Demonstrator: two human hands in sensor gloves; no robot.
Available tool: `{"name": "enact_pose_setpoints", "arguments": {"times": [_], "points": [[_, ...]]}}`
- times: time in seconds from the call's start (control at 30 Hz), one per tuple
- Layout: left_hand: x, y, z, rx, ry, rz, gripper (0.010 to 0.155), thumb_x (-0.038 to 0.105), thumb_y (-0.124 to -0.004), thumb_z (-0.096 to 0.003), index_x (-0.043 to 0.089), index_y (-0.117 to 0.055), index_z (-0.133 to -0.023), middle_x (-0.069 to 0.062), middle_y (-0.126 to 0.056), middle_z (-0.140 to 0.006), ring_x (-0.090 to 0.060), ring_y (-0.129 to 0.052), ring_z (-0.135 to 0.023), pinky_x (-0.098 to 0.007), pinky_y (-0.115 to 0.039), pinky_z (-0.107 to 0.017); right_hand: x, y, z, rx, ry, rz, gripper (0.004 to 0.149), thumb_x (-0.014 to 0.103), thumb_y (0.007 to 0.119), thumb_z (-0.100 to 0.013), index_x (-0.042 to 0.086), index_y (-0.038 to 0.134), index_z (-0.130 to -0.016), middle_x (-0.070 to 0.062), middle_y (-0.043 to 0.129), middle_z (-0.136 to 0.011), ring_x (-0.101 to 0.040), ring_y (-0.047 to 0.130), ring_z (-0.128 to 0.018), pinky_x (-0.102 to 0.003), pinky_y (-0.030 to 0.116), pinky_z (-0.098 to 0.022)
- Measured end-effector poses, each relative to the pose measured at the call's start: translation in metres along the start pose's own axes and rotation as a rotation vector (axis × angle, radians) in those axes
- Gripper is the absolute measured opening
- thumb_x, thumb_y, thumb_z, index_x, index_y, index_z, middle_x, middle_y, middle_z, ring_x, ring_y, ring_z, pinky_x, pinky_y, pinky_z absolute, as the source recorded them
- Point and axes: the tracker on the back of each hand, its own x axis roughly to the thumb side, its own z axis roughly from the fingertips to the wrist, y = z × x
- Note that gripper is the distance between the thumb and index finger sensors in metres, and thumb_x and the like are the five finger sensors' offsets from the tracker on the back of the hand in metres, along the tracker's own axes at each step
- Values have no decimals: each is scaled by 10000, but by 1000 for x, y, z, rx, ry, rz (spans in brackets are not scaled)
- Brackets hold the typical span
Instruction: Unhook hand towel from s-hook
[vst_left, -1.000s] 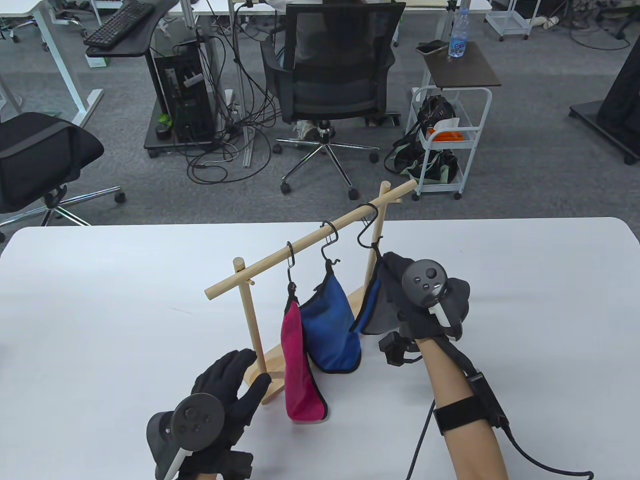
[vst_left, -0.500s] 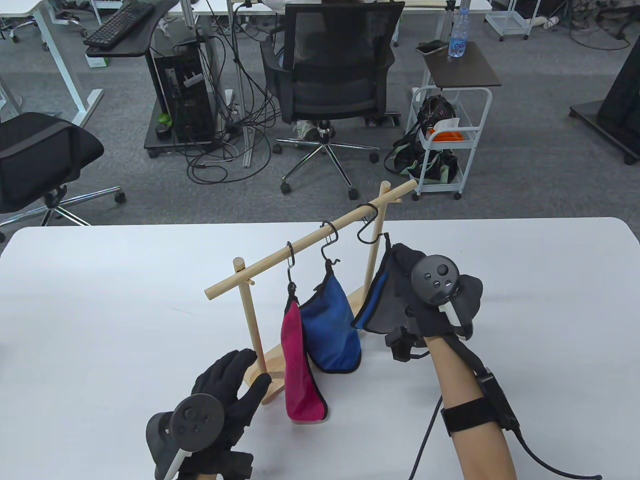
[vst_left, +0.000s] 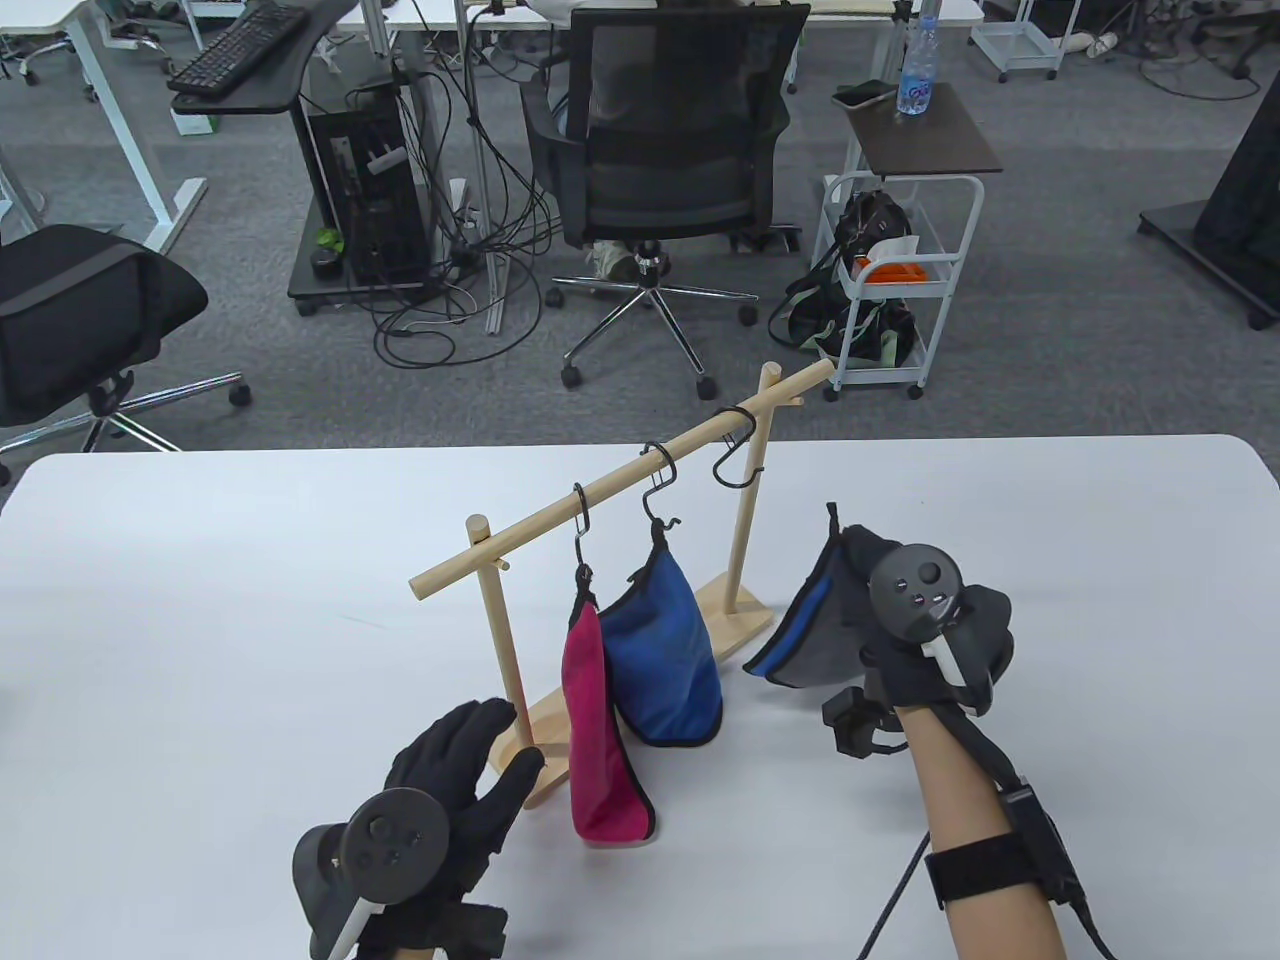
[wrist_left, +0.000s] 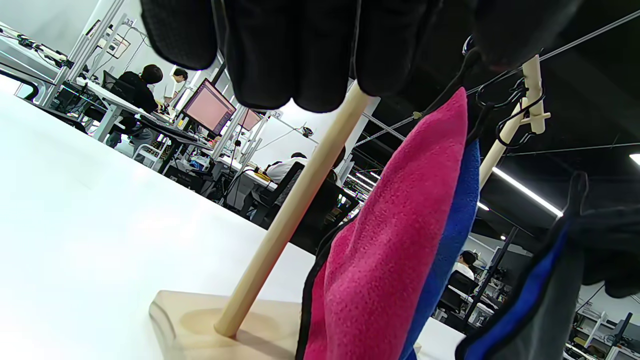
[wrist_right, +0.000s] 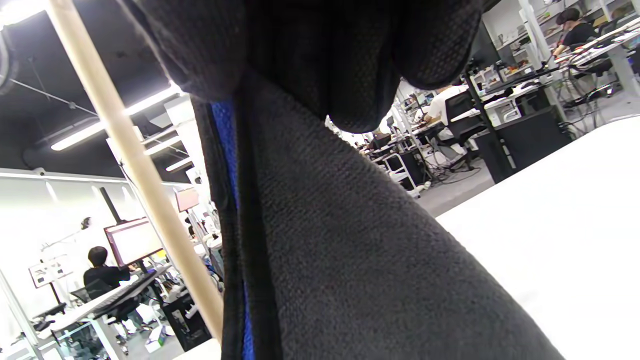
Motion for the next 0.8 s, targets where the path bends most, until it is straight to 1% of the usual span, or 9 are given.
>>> {"name": "enact_pose_setpoints", "arguments": {"times": [0.3,0.43,0.57,0.8], "points": [[1,-1,0,-7,-3,0,631,649,-650,-585,289,-680,-1102,-130,-757,-1133,-443,-778,-1027,-660,-595,-758,-37,13,7,46,84,84,415,358,746,-637,219,730,-1028,-133,834,-989,-379,840,-889,-551,639,-721],[1,-2,0,-6,-3,-3,628,648,-648,-586,291,-681,-1101,-130,-757,-1133,-443,-777,-1028,-660,-596,-757,-47,19,7,63,113,101,416,357,746,-638,220,727,-1031,-136,827,-996,-378,835,-897,-553,635,-725],[1,-2,0,-8,-1,-5,627,644,-651,-587,289,-677,-1103,-130,-755,-1134,-442,-777,-1028,-660,-595,-757,-55,31,6,88,143,127,420,359,745,-638,223,723,-1034,-136,820,-1006,-383,828,-904,-554,631,-727],[0,-2,-1,-7,1,-5,626,644,-651,-587,290,-680,-1102,-131,-757,-1133,-443,-777,-1028,-660,-595,-757,-63,61,5,163,164,176,426,366,747,-636,226,720,-1037,-137,817,-1013,-384,824,-911,-556,629,-729]]}}
